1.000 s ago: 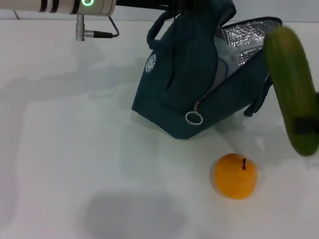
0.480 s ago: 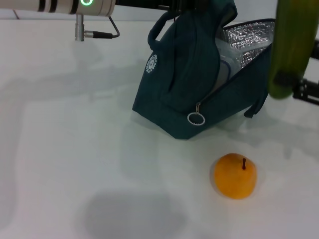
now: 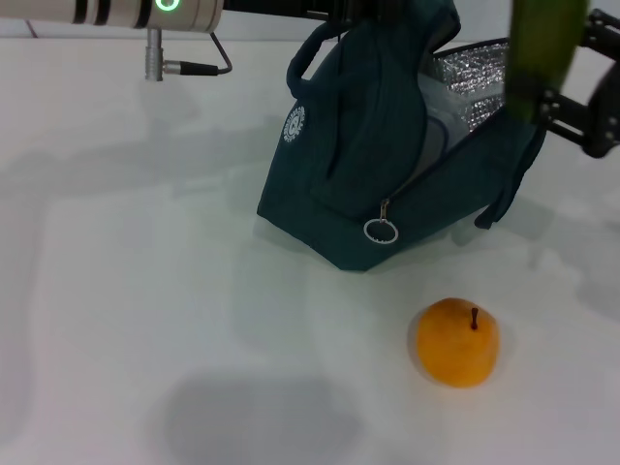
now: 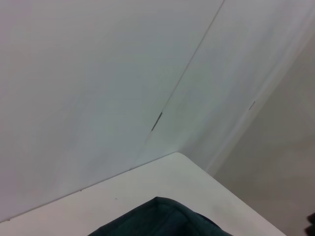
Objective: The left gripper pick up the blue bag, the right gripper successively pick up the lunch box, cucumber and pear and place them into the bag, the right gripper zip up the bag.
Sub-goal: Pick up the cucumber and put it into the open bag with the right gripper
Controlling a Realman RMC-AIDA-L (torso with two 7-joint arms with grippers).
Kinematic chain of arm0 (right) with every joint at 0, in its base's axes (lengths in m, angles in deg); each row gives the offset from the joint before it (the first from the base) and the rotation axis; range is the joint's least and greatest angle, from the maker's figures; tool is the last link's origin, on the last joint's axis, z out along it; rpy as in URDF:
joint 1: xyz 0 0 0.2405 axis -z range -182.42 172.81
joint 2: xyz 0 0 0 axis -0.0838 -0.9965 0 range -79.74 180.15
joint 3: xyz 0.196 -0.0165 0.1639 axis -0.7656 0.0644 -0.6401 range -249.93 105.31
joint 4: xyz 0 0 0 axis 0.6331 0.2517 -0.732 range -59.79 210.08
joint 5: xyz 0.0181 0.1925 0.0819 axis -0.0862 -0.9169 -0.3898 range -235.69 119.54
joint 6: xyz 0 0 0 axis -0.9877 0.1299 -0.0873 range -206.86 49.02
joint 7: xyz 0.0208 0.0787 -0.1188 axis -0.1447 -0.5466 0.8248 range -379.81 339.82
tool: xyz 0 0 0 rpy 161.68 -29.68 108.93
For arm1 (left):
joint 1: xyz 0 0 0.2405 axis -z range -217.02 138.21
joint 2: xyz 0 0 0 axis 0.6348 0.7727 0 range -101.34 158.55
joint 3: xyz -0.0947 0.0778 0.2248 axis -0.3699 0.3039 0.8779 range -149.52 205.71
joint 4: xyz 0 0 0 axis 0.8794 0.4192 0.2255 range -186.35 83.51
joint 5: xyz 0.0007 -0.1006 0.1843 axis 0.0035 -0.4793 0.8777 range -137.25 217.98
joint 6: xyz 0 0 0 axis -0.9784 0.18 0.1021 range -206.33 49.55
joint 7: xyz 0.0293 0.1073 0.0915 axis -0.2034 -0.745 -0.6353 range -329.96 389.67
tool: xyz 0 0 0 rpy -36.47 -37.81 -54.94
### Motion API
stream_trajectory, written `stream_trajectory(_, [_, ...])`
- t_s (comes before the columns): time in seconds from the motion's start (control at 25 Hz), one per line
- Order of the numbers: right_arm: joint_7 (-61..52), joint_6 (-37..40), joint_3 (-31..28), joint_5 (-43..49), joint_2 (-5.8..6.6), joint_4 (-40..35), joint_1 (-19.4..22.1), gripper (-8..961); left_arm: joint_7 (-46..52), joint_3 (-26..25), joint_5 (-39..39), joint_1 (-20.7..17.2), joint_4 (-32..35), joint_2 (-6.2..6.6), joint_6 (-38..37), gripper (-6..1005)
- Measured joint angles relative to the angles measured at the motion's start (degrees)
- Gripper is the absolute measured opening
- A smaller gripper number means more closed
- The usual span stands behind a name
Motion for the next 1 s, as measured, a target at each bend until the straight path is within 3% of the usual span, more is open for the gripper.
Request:
stream_trajectory(0.44, [7.2, -3.4, 0.5, 0.3, -0.06, 11.2, -6.2, 606, 0.0, 0.0, 0.0, 0.0, 0.0, 0.08, 0.0, 54])
stream_trajectory(1.0, [7.5, -4.7, 3.0, 0.5, -0.18, 15.4, -4.0, 605, 0.0, 0.0, 0.0, -0.3, -0.1, -0.07, -0.3, 53])
